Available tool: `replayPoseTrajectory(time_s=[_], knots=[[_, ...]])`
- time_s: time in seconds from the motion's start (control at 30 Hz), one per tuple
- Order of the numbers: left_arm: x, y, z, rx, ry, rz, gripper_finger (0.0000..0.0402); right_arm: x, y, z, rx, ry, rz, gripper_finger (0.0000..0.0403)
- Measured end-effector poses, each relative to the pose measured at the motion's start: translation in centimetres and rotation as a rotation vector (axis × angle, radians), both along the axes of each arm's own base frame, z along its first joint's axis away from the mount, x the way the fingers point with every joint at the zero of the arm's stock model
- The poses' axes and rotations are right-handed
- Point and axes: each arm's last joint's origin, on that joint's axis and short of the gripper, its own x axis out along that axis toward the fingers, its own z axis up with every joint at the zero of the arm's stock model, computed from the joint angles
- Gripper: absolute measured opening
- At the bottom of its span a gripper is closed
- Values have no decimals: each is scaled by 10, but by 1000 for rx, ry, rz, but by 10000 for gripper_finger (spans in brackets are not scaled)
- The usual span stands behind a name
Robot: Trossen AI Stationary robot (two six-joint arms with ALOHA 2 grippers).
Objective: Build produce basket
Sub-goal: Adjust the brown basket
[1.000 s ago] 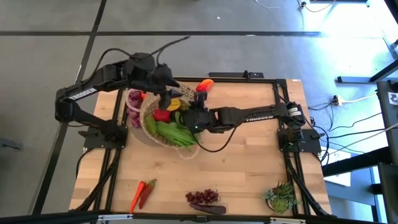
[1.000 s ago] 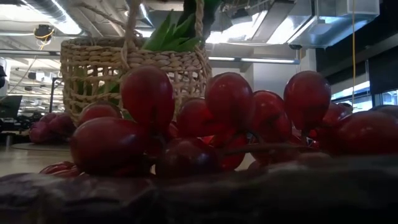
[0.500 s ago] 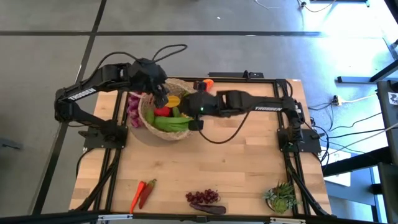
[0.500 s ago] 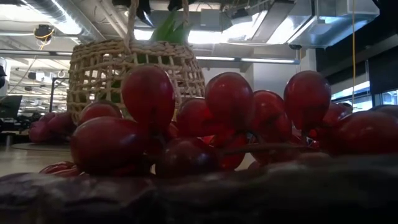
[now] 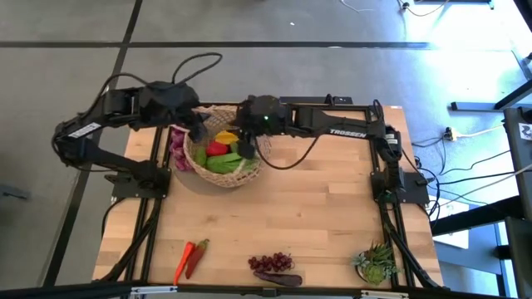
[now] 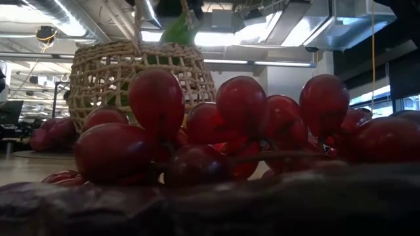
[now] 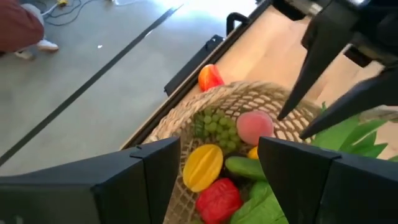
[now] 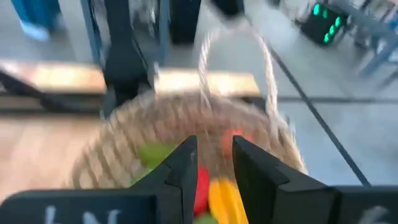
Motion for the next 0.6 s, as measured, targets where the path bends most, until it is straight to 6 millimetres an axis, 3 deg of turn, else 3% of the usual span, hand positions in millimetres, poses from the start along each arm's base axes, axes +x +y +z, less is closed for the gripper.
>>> replayPoseTrajectory(time_s=[0.1, 0.2, 0.6], knots=[[-1, -1, 0, -3, 3, 2, 208, 3, 2, 10, 71, -108, 48, 97], [-4, -2, -1, -6, 14, 3, 208, 6, 3, 7, 130, -118, 51, 97], [-5, -2, -3, -47, 15, 20, 208, 14, -7, -77, 237, 339, -95, 97]])
